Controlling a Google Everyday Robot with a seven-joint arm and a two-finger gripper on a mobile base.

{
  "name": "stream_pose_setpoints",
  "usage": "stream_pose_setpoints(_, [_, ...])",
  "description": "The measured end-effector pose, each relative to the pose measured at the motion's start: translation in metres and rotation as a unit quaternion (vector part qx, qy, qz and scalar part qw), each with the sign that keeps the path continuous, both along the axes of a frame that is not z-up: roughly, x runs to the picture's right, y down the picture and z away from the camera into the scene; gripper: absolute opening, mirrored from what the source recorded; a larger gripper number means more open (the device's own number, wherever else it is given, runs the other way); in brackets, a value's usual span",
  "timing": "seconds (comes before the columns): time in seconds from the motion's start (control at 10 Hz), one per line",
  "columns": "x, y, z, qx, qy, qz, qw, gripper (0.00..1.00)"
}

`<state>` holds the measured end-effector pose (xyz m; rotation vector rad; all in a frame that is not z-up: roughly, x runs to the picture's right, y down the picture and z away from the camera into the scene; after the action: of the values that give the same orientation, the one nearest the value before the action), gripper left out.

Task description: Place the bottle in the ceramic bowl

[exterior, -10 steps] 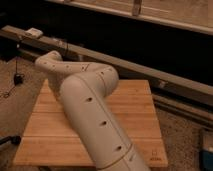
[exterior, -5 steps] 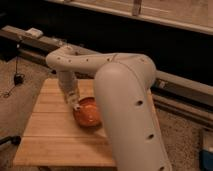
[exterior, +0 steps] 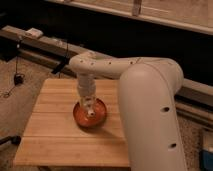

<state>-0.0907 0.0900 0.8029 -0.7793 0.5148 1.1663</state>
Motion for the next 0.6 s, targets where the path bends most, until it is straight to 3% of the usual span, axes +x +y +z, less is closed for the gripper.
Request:
stream_pose_setpoints(0.4, [0.0012,0.0072,0.0011,-0.016,-0.008,0.014,0.9997,0.74])
stream_pose_setpoints(0.6, [-0.001,0.0091,-0.0029,-0.016,-0.015,0.016,0.9996,0.8])
